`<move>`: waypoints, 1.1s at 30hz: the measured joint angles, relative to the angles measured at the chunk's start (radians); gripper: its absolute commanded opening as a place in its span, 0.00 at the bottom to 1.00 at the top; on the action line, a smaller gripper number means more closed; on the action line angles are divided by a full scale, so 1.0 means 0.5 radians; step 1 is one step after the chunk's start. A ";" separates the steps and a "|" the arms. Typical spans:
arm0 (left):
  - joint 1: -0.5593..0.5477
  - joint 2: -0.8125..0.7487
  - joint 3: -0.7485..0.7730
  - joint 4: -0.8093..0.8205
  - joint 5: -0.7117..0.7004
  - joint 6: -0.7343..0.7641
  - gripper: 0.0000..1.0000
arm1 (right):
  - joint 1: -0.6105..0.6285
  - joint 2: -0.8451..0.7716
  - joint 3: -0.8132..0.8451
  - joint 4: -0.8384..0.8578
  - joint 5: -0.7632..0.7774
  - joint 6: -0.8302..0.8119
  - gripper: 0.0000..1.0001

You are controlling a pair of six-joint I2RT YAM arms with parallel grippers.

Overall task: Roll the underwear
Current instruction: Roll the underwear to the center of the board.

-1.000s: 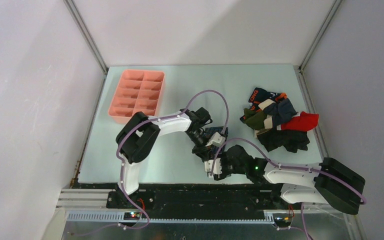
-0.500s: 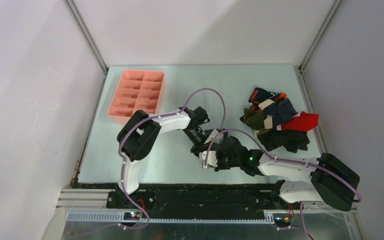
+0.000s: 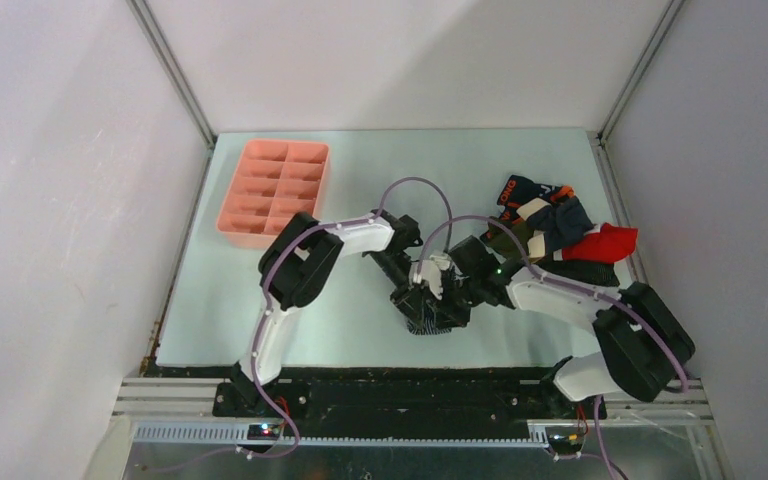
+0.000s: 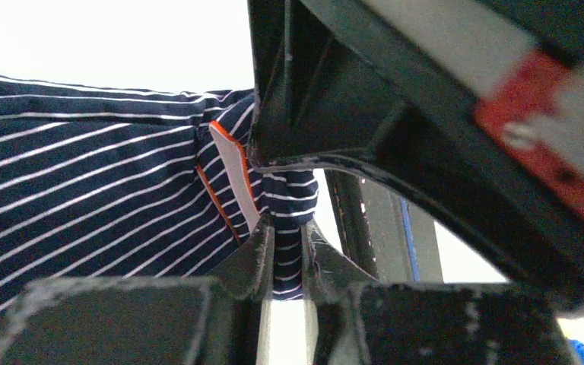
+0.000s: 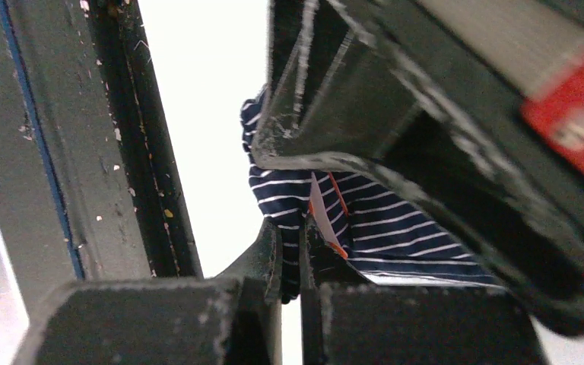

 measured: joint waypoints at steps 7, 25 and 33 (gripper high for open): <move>0.047 0.019 -0.076 0.320 0.062 -0.535 0.04 | -0.288 0.320 0.172 -0.201 -0.410 -0.131 0.00; 0.293 -0.314 -0.825 1.613 -0.191 -2.229 0.34 | -0.399 1.073 0.875 -0.864 -0.681 -0.269 0.00; 0.449 -0.803 -1.101 2.129 -0.632 -2.209 0.38 | -0.475 1.277 0.990 -1.002 -0.661 0.097 0.00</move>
